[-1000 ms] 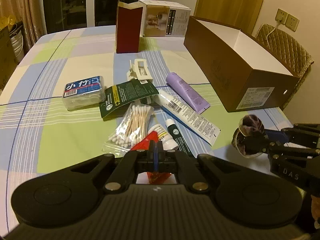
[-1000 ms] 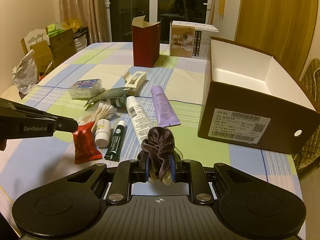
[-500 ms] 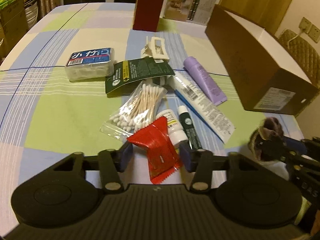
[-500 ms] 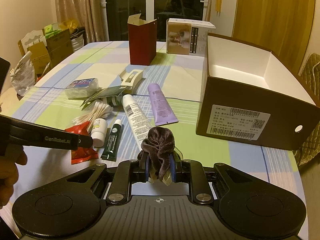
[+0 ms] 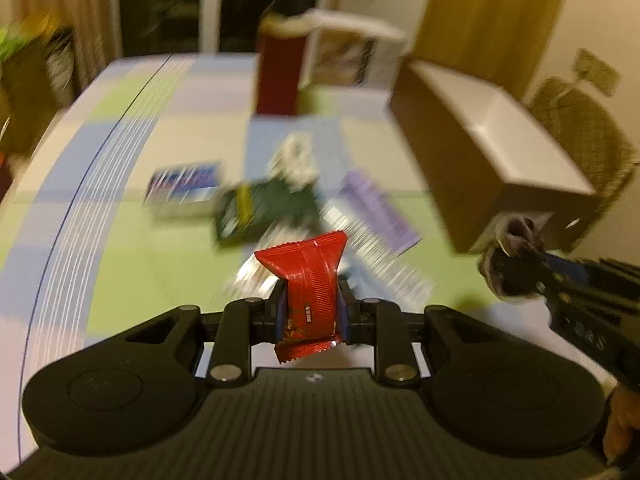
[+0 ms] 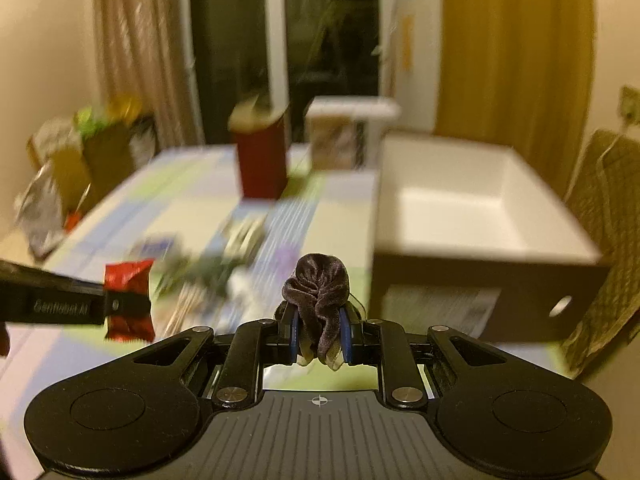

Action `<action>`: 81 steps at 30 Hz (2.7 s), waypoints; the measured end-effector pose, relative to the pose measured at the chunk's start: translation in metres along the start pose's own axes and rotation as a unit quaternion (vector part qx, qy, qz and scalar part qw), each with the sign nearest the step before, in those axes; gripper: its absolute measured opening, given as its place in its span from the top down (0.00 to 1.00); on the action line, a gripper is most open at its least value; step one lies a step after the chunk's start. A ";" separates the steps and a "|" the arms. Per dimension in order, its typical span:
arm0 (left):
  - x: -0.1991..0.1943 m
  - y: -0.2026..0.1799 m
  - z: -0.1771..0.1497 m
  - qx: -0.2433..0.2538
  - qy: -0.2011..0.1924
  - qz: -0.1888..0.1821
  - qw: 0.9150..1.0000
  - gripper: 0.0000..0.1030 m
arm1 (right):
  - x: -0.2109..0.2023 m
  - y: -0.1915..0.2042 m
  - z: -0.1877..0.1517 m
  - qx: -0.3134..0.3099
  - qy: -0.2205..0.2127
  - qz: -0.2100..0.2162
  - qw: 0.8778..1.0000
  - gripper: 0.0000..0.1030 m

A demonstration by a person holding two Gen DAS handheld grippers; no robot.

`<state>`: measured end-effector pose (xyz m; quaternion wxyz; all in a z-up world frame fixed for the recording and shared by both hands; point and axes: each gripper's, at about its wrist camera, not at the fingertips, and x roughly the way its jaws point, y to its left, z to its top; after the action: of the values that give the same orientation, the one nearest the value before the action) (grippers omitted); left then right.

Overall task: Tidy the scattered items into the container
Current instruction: 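Carry both items to the brown box and open both tools inside, then grasp the green-capped tube with the right tool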

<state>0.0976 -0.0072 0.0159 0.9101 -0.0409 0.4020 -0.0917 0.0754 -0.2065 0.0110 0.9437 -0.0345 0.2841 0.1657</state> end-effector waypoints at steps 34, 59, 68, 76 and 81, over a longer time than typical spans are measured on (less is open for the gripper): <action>0.080 -0.146 0.121 0.145 -0.056 -0.110 0.982 0.50 | 0.072 -0.154 0.062 0.001 0.040 -0.056 0.998 0.77; 0.007 0.009 0.070 0.056 -0.058 0.005 0.997 0.48 | -0.010 -0.036 0.042 -0.004 -0.051 0.039 0.998 0.00; 0.008 0.043 0.018 0.086 -0.040 0.016 0.995 0.48 | 0.038 0.030 -0.010 -0.010 0.054 0.089 0.995 0.33; 0.016 0.049 -0.005 0.125 -0.024 -0.004 0.992 0.49 | 0.089 0.060 -0.022 -0.029 0.114 0.095 0.989 0.59; 0.022 0.060 -0.004 0.106 -0.019 0.000 0.994 0.49 | 0.108 0.075 -0.041 -0.035 0.130 0.092 0.987 0.59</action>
<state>0.1170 0.0468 -0.0111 0.9169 0.0536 0.3723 -0.1332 0.1138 -0.1107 -0.0804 0.8778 -0.0626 0.4004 0.2554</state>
